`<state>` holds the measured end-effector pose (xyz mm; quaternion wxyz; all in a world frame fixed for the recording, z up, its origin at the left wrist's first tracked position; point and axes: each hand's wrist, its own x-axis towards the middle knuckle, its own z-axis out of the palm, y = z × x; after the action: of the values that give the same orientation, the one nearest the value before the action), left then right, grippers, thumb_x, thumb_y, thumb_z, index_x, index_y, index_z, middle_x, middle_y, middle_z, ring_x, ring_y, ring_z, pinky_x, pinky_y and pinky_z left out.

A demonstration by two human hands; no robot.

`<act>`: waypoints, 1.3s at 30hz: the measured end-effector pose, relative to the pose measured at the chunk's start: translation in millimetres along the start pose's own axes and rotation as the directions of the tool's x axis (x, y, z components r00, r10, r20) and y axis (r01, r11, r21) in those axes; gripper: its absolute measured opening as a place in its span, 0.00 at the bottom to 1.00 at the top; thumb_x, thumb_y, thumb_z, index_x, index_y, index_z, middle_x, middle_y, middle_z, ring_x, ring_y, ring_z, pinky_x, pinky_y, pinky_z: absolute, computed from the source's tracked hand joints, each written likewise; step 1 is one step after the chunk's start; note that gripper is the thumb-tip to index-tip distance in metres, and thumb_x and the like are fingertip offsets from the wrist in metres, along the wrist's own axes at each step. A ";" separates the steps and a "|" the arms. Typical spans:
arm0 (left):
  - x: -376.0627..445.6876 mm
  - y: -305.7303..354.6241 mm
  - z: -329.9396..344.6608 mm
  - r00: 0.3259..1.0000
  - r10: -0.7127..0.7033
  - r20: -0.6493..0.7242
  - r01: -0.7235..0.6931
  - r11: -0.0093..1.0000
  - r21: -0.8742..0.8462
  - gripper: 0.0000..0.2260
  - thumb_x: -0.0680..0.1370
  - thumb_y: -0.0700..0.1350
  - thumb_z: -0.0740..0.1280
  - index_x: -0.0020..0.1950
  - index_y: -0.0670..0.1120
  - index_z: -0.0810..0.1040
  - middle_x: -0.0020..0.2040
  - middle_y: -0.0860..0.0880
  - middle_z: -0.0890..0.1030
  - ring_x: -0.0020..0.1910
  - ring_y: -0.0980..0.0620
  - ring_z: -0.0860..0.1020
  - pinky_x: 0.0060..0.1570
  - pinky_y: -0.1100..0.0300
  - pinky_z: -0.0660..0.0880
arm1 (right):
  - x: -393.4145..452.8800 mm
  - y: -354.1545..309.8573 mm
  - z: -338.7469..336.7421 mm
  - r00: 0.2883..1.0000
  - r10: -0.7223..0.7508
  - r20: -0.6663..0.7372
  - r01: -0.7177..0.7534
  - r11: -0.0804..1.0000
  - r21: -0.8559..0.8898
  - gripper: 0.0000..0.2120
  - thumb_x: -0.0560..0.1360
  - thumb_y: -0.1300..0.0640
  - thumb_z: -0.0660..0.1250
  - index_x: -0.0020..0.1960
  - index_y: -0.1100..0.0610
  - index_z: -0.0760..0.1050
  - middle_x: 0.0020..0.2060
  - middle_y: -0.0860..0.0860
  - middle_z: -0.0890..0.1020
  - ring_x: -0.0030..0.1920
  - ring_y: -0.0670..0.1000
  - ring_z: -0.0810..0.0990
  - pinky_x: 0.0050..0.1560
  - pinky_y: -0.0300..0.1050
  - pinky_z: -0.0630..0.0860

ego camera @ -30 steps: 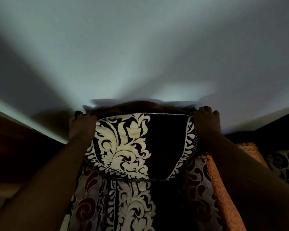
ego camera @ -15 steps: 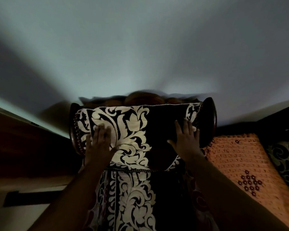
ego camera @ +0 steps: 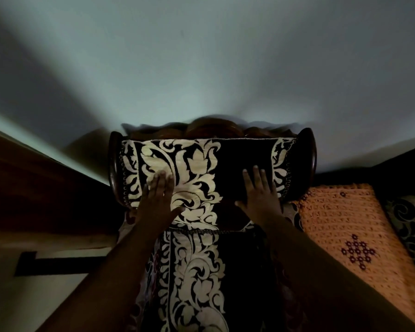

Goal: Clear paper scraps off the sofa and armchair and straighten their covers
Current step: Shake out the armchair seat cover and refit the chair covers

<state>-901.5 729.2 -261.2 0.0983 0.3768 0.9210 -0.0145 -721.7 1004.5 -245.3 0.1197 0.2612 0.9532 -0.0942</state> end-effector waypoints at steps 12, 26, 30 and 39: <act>-17.8 20.5 -16.9 0.994 -0.001 0.109 0.013 0.994 -0.109 0.44 0.77 0.73 0.51 0.83 0.48 0.42 0.82 0.44 0.40 0.82 0.44 0.44 0.75 0.38 0.51 | -22.3 -29.1 -10.0 0.992 0.124 0.026 -0.126 0.961 0.246 0.47 0.76 0.33 0.65 0.82 0.50 0.43 0.82 0.55 0.47 0.81 0.57 0.46 0.77 0.62 0.54; -16.3 -8.3 -46.0 0.985 -0.132 -0.108 0.120 0.986 -0.115 0.30 0.78 0.55 0.67 0.78 0.49 0.63 0.78 0.45 0.62 0.74 0.41 0.66 0.65 0.40 0.72 | -23.2 -15.2 -29.1 0.970 0.129 -0.207 -0.078 0.968 0.237 0.25 0.78 0.44 0.67 0.72 0.51 0.68 0.65 0.54 0.74 0.65 0.57 0.74 0.58 0.54 0.78; 44.4 -29.8 -94.2 0.987 -0.107 -0.122 0.115 0.992 0.056 0.37 0.78 0.54 0.68 0.82 0.50 0.52 0.82 0.43 0.53 0.79 0.38 0.55 0.73 0.39 0.60 | 33.6 -17.9 -88.6 0.940 0.071 -0.333 -0.059 0.997 0.047 0.32 0.74 0.47 0.71 0.73 0.53 0.64 0.69 0.57 0.71 0.69 0.61 0.70 0.62 0.61 0.75; 78.0 -37.9 -112.7 0.988 -0.065 -0.139 0.113 0.921 0.373 0.30 0.75 0.48 0.69 0.76 0.46 0.66 0.68 0.41 0.72 0.67 0.39 0.70 0.68 0.36 0.64 | 80.7 -1.5 -112.2 0.960 0.018 -0.280 -0.095 0.960 -0.263 0.25 0.74 0.54 0.72 0.67 0.58 0.68 0.56 0.59 0.79 0.57 0.64 0.79 0.60 0.64 0.73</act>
<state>-1001.4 767.4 -167.4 -0.0347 0.3464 0.9213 -0.1734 -809.9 1068.7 -160.5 0.0240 0.2801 0.9564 0.0791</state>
